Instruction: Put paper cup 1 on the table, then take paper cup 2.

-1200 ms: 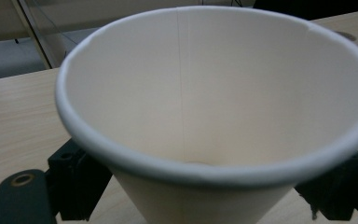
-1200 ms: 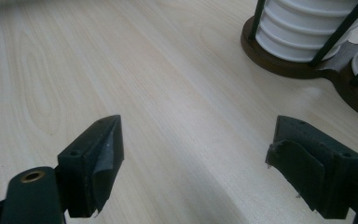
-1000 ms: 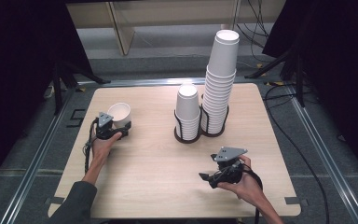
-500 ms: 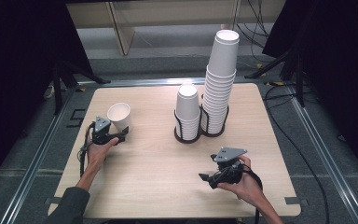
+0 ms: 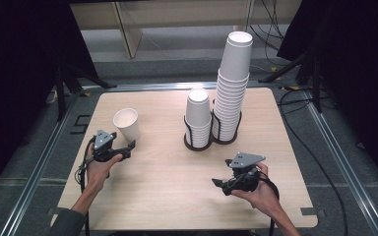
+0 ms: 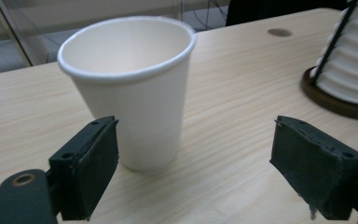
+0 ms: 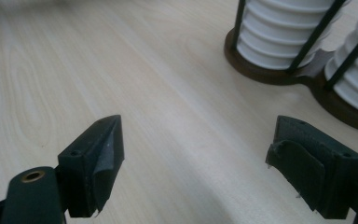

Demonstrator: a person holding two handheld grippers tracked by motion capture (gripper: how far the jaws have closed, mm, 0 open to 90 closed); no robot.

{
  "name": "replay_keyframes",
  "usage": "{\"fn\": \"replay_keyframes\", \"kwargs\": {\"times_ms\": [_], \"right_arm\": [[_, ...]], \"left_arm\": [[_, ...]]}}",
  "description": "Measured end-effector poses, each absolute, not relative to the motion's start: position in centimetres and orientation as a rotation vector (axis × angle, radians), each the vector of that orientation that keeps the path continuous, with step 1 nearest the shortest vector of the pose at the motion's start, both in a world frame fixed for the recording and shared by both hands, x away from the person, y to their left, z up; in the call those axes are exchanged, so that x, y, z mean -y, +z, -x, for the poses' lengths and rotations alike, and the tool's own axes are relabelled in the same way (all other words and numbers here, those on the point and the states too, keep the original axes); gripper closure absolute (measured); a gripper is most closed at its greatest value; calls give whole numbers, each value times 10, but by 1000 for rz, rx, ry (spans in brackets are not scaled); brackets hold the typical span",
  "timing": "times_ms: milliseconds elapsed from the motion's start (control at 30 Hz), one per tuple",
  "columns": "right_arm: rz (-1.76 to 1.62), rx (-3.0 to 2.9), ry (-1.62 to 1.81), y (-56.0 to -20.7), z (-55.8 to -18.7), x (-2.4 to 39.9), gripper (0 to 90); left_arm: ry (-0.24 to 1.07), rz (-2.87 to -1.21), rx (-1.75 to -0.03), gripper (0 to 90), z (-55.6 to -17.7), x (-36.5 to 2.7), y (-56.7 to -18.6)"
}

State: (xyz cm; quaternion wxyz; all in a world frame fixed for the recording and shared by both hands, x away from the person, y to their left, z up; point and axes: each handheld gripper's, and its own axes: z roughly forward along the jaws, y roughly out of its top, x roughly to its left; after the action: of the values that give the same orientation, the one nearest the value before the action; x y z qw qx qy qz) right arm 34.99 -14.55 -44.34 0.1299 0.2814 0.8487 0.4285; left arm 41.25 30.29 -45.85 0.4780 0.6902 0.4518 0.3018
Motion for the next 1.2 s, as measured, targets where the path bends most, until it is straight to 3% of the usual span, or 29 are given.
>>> {"fn": "replay_keyframes", "kwargs": {"times_ms": [600,1200], "right_arm": [[-1001,-2197,1347,-414,-364,179,174],[-1042,-2095,1402,-385,-389,196,158]], "left_arm": [[681,-1663,-1032,145,-335,-280,-450],[626,-1709,-967,145,-308,-264,-459]]}}
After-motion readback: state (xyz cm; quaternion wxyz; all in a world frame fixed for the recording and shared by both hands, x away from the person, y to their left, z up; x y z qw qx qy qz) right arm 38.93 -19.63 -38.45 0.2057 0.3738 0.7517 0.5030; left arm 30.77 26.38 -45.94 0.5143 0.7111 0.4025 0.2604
